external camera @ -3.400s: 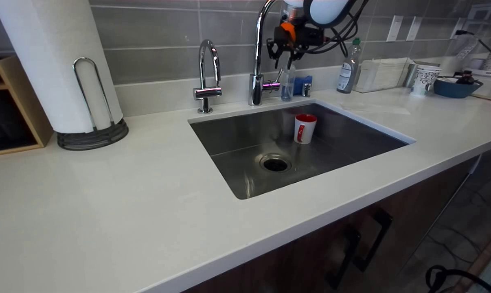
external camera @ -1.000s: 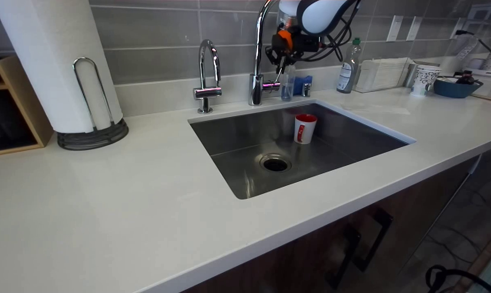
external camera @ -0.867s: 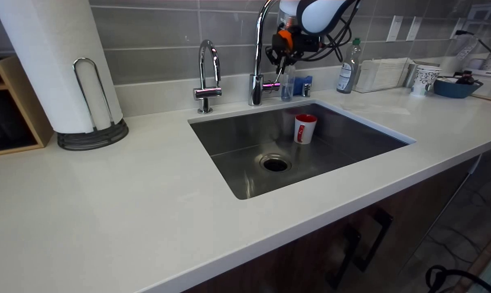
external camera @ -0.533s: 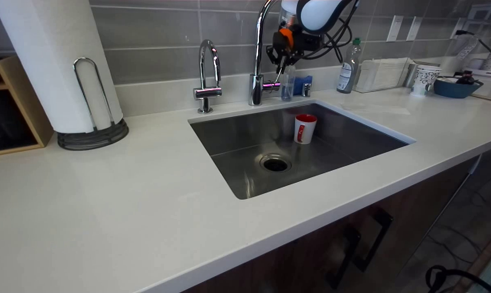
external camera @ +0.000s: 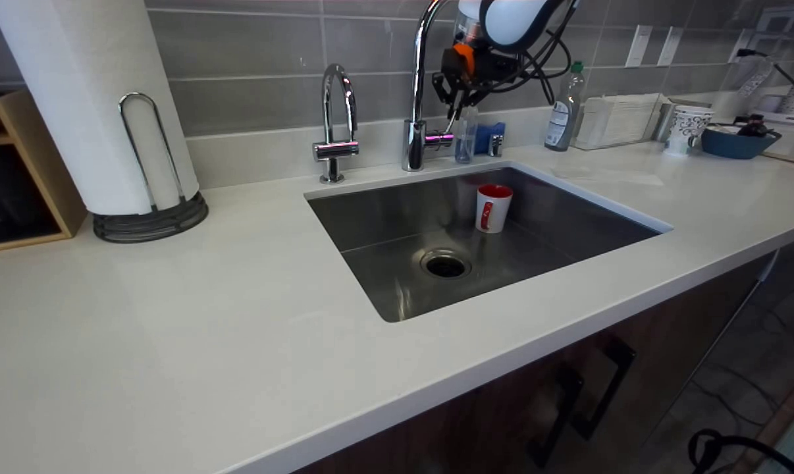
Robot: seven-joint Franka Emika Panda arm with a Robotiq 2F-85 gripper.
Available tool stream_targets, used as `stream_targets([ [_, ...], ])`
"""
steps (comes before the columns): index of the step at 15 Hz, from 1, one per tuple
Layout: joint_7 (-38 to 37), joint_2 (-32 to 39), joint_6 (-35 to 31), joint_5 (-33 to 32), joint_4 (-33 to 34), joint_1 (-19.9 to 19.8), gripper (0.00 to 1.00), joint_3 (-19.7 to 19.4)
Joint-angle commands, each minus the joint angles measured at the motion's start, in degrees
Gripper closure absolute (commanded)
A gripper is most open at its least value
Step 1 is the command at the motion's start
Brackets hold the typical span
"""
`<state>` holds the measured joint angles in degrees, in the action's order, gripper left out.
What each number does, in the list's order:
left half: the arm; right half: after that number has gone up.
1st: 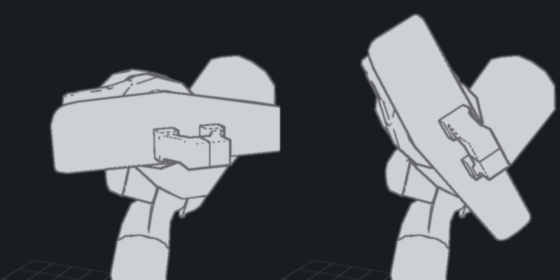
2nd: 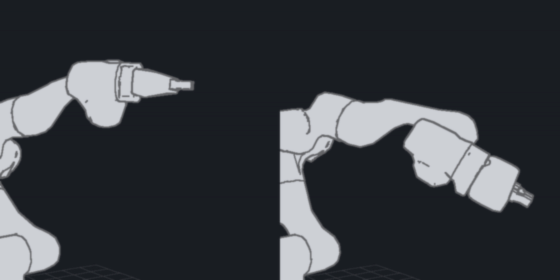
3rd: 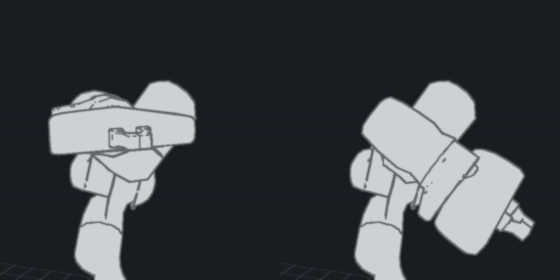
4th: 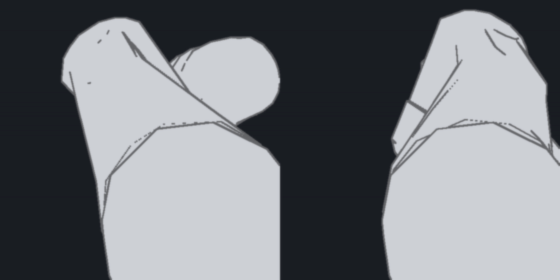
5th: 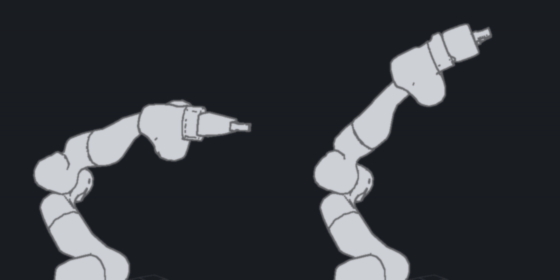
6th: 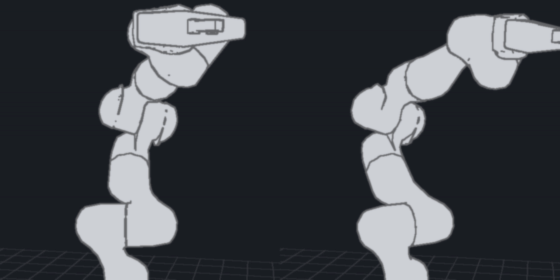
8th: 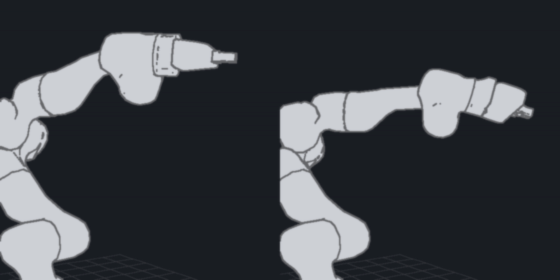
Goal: Open the tap
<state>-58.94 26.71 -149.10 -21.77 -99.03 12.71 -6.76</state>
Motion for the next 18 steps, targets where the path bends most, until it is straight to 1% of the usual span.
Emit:
stream_targets([
  [1, 1.23, -0.94, -1.09, 1.55, -3.23, -1.09, 0.96, -1.28],
  [8, 1.26, -1.12, -3.19, 3.18, -4.56, -1.47, 0.96, -1.73],
  [18, 0.86, -0.75, -3.79, 3.14, -4.96, -1.30, 0.96, -2.67],
])
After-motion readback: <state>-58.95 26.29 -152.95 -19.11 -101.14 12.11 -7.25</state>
